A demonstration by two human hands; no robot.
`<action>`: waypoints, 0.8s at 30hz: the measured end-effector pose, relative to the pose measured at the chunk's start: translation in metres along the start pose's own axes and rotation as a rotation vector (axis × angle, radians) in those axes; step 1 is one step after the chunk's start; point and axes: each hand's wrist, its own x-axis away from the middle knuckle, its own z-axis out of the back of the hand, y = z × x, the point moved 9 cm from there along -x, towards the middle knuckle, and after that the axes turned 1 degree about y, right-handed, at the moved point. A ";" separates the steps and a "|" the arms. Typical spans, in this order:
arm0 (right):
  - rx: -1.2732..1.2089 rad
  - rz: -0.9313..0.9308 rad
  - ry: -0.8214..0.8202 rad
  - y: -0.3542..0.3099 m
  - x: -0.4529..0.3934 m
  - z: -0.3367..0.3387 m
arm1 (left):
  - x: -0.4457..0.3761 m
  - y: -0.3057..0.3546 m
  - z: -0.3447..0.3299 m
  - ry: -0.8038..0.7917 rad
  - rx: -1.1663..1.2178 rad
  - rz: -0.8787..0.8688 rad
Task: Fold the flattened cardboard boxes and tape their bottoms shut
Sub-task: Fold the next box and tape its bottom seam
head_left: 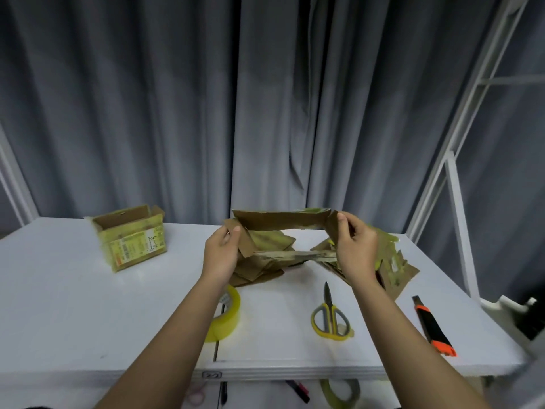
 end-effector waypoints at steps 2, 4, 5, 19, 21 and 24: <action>-0.014 -0.015 0.022 0.003 0.009 0.005 | 0.009 0.002 -0.003 -0.072 0.003 -0.013; -0.017 -0.066 0.048 0.008 0.016 0.010 | 0.018 0.002 -0.006 -0.116 -0.007 -0.008; -0.018 -0.099 0.058 0.012 0.018 0.011 | 0.021 0.000 -0.007 -0.127 -0.018 0.004; -0.002 -0.328 -0.088 0.055 0.042 -0.024 | 0.030 -0.051 0.015 -0.072 -0.151 0.242; -0.009 -0.322 -0.091 0.048 0.042 -0.034 | 0.027 -0.050 0.025 -0.058 -0.186 0.242; -0.028 -0.302 -0.111 0.038 0.042 -0.048 | 0.021 -0.046 0.041 -0.021 -0.248 0.210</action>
